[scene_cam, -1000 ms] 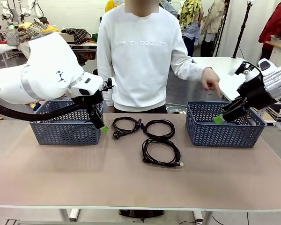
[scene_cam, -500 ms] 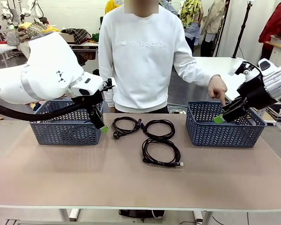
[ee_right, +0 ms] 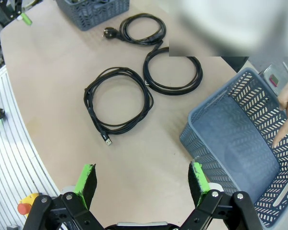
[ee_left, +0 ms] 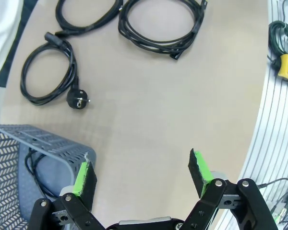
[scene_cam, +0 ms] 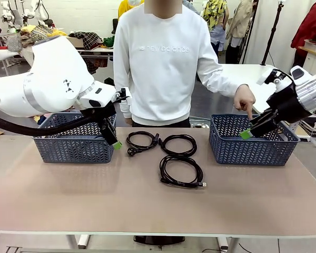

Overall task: Organize the cables according to human instructions.
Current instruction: Pick up a bundle of cables and place it in the basket indicated by the human.

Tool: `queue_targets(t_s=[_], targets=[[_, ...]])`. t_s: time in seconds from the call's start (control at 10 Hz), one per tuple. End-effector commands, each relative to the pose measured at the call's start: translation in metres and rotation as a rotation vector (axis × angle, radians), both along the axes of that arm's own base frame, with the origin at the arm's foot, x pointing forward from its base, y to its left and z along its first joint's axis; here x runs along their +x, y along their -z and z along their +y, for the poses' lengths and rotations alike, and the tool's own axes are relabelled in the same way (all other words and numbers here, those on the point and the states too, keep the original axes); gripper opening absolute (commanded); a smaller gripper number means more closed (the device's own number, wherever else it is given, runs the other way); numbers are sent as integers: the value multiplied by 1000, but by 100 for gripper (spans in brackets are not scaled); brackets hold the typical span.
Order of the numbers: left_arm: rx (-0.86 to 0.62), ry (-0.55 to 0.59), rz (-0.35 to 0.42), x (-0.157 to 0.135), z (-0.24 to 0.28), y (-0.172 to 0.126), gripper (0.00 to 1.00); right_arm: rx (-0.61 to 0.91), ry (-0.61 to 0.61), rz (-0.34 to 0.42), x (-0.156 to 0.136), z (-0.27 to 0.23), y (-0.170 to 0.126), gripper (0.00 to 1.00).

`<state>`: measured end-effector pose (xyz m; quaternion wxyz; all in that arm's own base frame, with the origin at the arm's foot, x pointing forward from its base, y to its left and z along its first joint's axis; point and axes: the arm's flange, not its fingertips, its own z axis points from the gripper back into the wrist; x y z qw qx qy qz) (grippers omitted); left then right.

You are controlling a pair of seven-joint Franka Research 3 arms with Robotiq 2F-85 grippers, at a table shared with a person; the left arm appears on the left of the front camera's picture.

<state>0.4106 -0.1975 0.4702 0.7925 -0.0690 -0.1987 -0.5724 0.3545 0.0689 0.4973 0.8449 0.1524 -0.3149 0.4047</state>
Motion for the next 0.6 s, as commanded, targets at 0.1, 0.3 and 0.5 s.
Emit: queue_targets(t_s=[0.1,0.3,0.5], targets=[[0,-6,1,1,2,-1,100,15,-7,-1,2,-1,0,100],[0,-6,1,1,2,-1,100,-26,-20,13,1,18,0,100],[0,-6,1,1,2,-1,100,-93,-75,40,-2,59,2,100]])
